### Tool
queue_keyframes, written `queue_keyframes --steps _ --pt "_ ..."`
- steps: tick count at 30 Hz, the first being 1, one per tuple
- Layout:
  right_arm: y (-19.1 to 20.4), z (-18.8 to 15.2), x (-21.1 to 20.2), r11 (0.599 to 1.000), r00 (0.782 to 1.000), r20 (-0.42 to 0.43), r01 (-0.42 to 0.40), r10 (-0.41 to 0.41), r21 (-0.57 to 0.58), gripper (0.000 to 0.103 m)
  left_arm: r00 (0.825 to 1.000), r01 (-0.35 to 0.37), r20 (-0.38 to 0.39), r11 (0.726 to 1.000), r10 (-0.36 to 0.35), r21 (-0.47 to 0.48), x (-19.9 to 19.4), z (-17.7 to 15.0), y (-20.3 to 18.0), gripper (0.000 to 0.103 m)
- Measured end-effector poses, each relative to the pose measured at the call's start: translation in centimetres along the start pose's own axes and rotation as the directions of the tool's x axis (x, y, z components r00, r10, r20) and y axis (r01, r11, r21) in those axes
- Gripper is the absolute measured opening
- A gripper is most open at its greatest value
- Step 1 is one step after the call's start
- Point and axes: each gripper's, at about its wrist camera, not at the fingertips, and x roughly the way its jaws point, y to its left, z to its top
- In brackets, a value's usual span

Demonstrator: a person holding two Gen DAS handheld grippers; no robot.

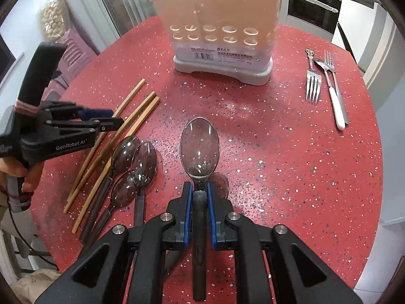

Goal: Organize utensils
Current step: 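Lift the spoon and chopstick and lower both into the beige holder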

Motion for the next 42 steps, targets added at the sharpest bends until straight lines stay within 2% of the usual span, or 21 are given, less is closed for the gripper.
queue_keyframes --steps 3,6,9,13,19,26,39,42 --pt "-0.4 -0.1 -0.6 1.0 1.0 0.012 -0.006 0.006 0.011 0.013 1.0 0.003 0.02 1.0 -0.003 -0.022 -0.3 -0.4 0.0 0.029" --pt "-0.7 0.0 -1.4 1.0 0.999 0.029 -0.02 0.02 0.019 0.013 0.997 0.01 0.077 0.997 -0.005 -0.072 -1.3 -1.4 0.3 0.029" --pt "-0.9 0.0 -2.2 0.999 0.998 0.05 -0.028 0.026 0.028 0.013 0.989 0.011 0.151 0.994 0.005 -0.105 -3.0 -2.3 0.8 0.029" --pt "-1.1 0.2 -3.1 0.998 0.996 0.083 -0.043 0.039 0.045 0.013 0.966 0.035 0.257 0.984 0.011 -0.173 -5.3 -3.1 1.7 0.029" --pt "-0.5 0.9 -4.8 0.996 0.986 0.156 -0.064 0.055 0.059 0.013 0.919 0.094 0.394 0.965 0.009 -0.243 -9.0 -2.9 2.9 0.029" --pt "-0.8 2.7 -7.3 0.991 0.969 0.231 -0.108 0.087 0.081 0.013 0.862 0.145 0.507 0.955 0.006 -0.258 -13.1 -1.4 3.1 0.029" --pt "-2.5 8.8 -11.8 0.983 0.925 0.366 -0.151 0.102 0.107 0.013 0.75 0.229 0.661 0.94 -0.004 -0.253 -18.2 5.7 3.3 0.029" --pt "-2.9 10.9 -12.1 0.979 0.916 0.382 -0.173 0.119 0.11 0.013 0.733 0.239 0.68 0.939 -0.007 -0.247 -18.8 7.4 3.4 0.029"
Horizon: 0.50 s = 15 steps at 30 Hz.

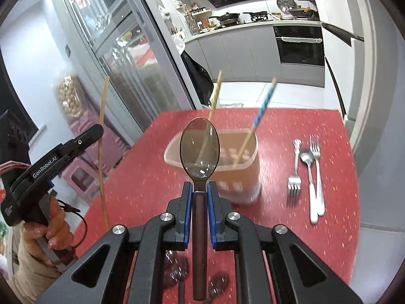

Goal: Organize utensils
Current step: 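Lift the spoon and chopstick and lower both into the beige holder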

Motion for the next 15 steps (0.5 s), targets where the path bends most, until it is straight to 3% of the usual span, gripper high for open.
queue_keyframes --steps 9,15 --pt "0.1 5.6 2.4 1.0 0.999 0.042 0.0 0.0 -0.015 0.013 0.999 -0.005 0.034 1.0 0.004 0.018 4.4 3.5 -1.5 0.029" --pt "-0.9 8.6 4.5 1.0 0.993 0.114 -0.009 0.007 0.02 0.013 0.997 -0.021 0.069 1.0 0.02 0.023 7.5 5.0 -2.5 0.029"
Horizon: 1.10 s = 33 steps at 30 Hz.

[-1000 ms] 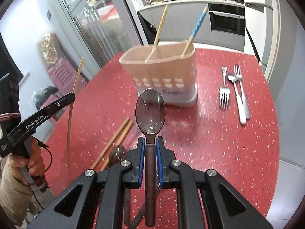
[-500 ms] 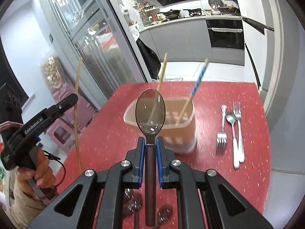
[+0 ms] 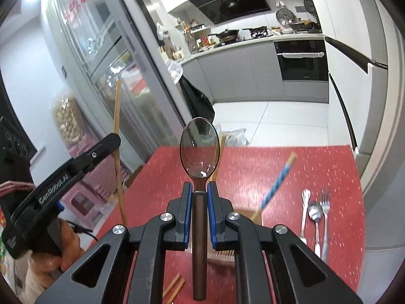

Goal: Organize utensils
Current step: 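Lift the spoon and chopstick and lower both into the beige holder, then open both tools to release the spoon and chopstick into the holder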

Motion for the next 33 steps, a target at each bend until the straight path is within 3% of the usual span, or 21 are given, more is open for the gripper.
queue_keyframes --steps 15,21,33 --pt "-1.4 -1.1 7.1 0.995 0.988 0.131 0.086 -0.079 -0.043 0.013 0.996 -0.063 0.062 0.998 0.063 0.006 6.3 -2.6 1.1 0.029" --pt "-1.9 -2.3 8.3 0.994 0.99 0.115 0.094 -0.087 -0.053 0.013 0.995 -0.083 0.05 0.995 0.081 0.048 6.8 -4.7 1.0 0.029" --pt "-2.2 -4.5 6.7 0.991 0.992 0.087 0.102 -0.094 -0.083 0.013 0.992 -0.126 -0.007 0.985 0.128 0.117 5.9 -7.5 0.6 0.029"
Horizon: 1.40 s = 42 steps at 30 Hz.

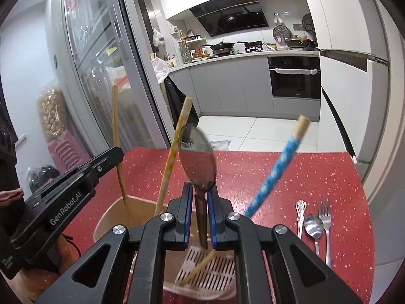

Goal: Organize utensils
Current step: 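Open both tools to release the spoon and chopstick into the holder, then withdraw both tools back toward the remaining spoons and chopsticks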

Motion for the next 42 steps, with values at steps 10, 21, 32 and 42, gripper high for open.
queue_keyframes --steps 10,21,32,42 --pt "-0.5 -0.7 -1.0 1.0 0.999 -0.05 -0.008 0.009 0.026 0.026 0.998 -0.011 -0.061 0.999 0.014 0.034 -0.9 -0.7 0.2 0.03" --pt "0.0 -0.4 -4.4 0.999 1.0 -0.001 -0.026 0.026 0.039 0.059 0.997 -0.031 -0.065 0.999 0.033 0.034 -3.9 -0.6 1.0 0.03" --pt "0.6 -2.1 -9.4 0.997 0.999 -0.015 -0.032 0.033 0.066 0.08 0.982 -0.05 -0.178 0.997 0.059 0.053 -8.0 -2.7 1.3 0.03" --pt "-0.3 -7.6 -11.6 0.984 0.988 -0.153 -0.001 0.029 0.18 0.081 0.952 -0.058 -0.294 0.995 0.079 0.078 -11.7 -8.2 2.0 0.03"
